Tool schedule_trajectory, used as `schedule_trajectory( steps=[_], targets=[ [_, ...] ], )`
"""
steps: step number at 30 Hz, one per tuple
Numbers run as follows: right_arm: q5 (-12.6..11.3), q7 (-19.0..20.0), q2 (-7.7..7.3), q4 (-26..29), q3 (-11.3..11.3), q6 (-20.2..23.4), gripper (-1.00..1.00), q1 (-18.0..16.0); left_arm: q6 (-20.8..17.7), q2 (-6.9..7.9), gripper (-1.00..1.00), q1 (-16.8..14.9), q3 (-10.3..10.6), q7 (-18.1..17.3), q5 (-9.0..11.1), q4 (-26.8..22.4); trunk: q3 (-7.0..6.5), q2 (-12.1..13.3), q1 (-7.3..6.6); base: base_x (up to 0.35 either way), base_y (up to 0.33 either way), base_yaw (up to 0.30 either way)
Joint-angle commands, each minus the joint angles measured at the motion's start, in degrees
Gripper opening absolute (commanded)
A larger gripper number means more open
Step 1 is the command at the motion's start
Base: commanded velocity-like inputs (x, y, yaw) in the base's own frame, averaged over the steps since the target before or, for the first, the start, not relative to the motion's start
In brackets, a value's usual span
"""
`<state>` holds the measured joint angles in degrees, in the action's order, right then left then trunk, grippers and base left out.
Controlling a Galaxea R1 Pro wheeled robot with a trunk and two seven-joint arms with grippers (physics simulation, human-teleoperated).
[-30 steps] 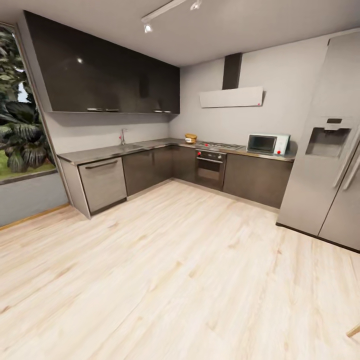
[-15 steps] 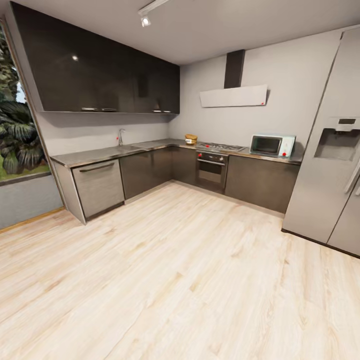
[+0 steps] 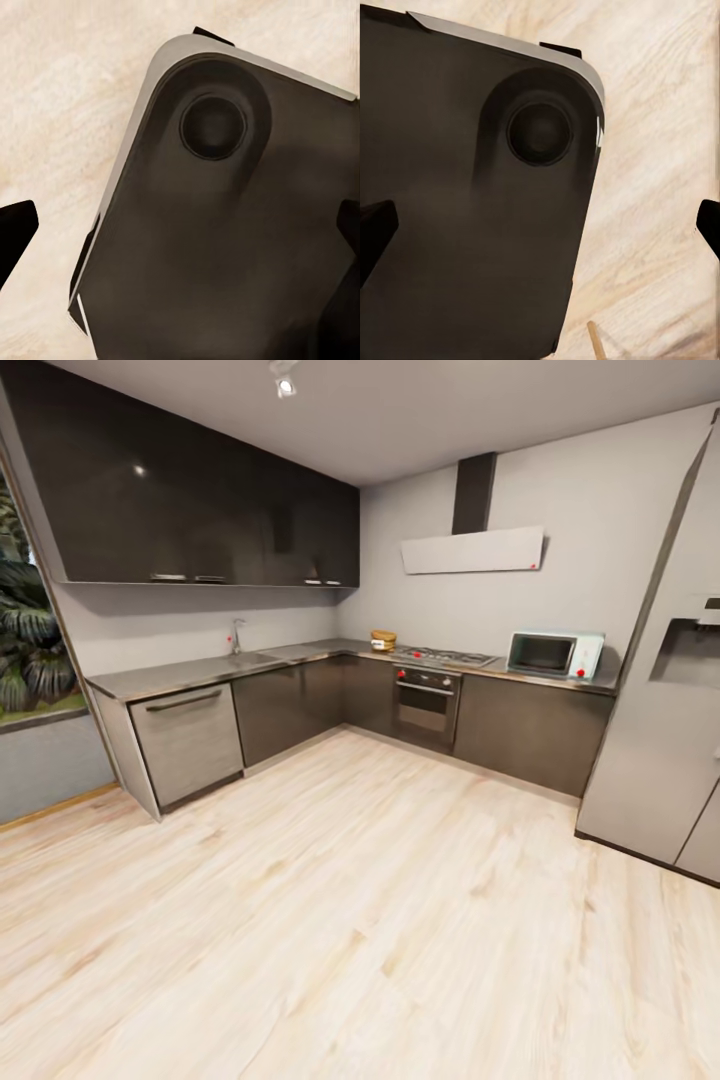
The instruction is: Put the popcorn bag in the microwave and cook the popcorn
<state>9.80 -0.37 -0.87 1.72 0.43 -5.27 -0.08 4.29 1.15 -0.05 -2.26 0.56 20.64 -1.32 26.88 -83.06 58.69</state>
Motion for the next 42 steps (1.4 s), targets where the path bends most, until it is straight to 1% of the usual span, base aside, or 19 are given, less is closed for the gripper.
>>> schedule_trajectory(
  steps=[1,42],
  targets=[
    [0.4,0.0,-0.01,0.0,0.0,-0.1,1.0,0.0,0.1,-0.01,1.0,0.0,-0.2,0.1,0.1,0.0,0.05,0.0,0.03,0.337,0.0,0.0],
    [0.4,-0.1,-0.01,0.0,0.0,-0.1,1.0,0.0,0.1,-0.01,1.0,0.0,-0.2,0.1,0.1,0.0,0.05,0.0,0.03,0.337,0.0,0.0]
  ],
)
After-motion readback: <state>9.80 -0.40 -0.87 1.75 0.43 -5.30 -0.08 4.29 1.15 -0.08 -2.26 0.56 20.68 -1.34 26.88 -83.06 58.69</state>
